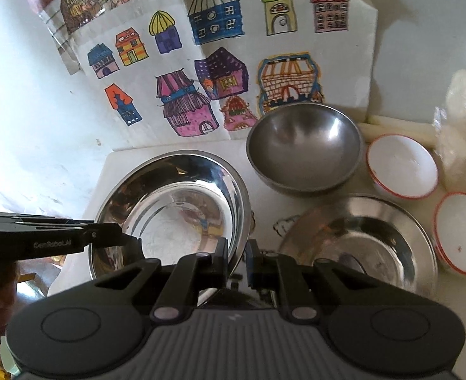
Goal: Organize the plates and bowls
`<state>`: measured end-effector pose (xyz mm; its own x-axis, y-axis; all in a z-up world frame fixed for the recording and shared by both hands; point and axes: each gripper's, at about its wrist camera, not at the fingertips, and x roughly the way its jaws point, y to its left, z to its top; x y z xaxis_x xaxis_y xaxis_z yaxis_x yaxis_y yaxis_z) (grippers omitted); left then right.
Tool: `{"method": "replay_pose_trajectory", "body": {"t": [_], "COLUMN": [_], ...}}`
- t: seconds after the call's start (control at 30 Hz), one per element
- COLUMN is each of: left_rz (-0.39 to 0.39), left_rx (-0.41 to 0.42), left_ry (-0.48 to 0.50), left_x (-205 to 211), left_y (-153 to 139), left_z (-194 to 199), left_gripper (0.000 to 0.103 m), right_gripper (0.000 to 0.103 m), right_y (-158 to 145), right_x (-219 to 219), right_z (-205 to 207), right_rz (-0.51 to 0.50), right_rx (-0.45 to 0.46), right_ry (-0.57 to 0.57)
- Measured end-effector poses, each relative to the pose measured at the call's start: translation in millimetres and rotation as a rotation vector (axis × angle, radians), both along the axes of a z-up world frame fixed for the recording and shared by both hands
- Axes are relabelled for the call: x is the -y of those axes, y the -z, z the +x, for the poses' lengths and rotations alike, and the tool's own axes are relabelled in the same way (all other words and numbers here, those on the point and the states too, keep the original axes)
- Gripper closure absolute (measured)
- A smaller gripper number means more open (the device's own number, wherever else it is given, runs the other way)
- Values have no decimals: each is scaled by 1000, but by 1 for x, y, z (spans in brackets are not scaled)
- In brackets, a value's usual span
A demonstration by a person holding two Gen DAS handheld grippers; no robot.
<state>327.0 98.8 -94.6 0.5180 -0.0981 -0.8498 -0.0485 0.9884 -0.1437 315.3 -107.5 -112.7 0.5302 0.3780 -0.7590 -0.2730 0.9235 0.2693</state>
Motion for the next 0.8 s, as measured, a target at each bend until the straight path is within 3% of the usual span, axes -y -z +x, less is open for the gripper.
{"method": "replay_pose_trajectory", "body": {"t": [0.4, 0.8], "left_rz": [34, 101], "left_rx": [-18, -69], "left_ry": [131, 225], "left_x": [30, 56], "left_y": [3, 13], "left_z": [-44, -67], "left_gripper": [86, 83], "right_gripper": [88, 87], "right_y": [-1, 6], "right_x": [43, 56], "right_z": [-53, -86], "right_rz": [-2, -25], "right_rx": [-45, -106], "right_ry": [8, 7]}}
